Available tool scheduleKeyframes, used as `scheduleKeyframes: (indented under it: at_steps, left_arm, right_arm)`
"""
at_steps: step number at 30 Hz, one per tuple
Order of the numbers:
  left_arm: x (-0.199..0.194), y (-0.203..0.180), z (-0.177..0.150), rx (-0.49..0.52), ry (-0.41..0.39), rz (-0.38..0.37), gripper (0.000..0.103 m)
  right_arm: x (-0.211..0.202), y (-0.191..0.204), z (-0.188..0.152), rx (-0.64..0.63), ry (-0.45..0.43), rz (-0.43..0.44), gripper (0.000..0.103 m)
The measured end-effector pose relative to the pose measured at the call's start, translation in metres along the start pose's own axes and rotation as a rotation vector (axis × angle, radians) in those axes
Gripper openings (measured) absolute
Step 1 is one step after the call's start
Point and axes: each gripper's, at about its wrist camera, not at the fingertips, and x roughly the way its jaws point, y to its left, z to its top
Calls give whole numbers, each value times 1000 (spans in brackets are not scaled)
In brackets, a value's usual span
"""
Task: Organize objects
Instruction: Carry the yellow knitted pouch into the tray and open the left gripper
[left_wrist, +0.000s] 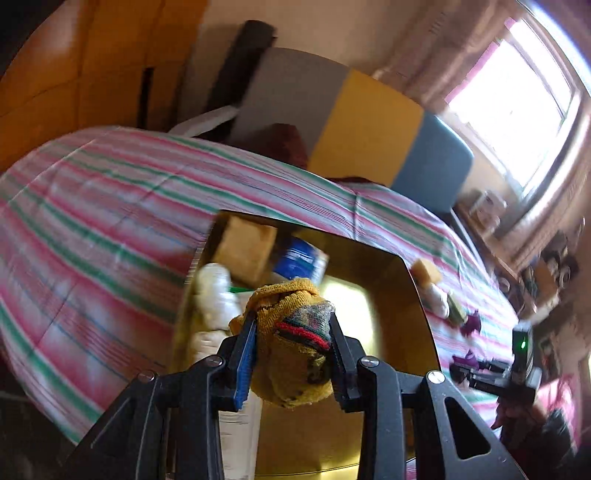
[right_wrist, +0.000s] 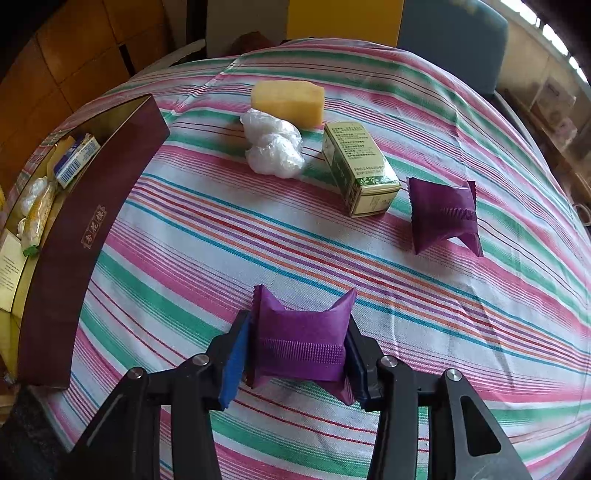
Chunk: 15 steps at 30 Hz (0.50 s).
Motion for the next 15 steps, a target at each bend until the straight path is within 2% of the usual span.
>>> scheduleKeyframes:
  at_steps: [2, 5, 10, 15]
  left_arm:
    - [-2, 6, 0, -18, 16, -25, 34]
    - [1, -6, -8, 50, 53, -58, 34]
    - [15, -33, -30, 166, 111, -43, 34]
    - [32, -35, -43, 187, 163, -8, 34]
  right_arm:
    - [0, 0, 0, -5, -1, -1, 48]
    - [-1, 0, 0, -11, -2, -5, 48]
    - [-2, 0, 1, -14, -4, -9, 48]
    - [-3, -1, 1, -16, -4, -10, 48]
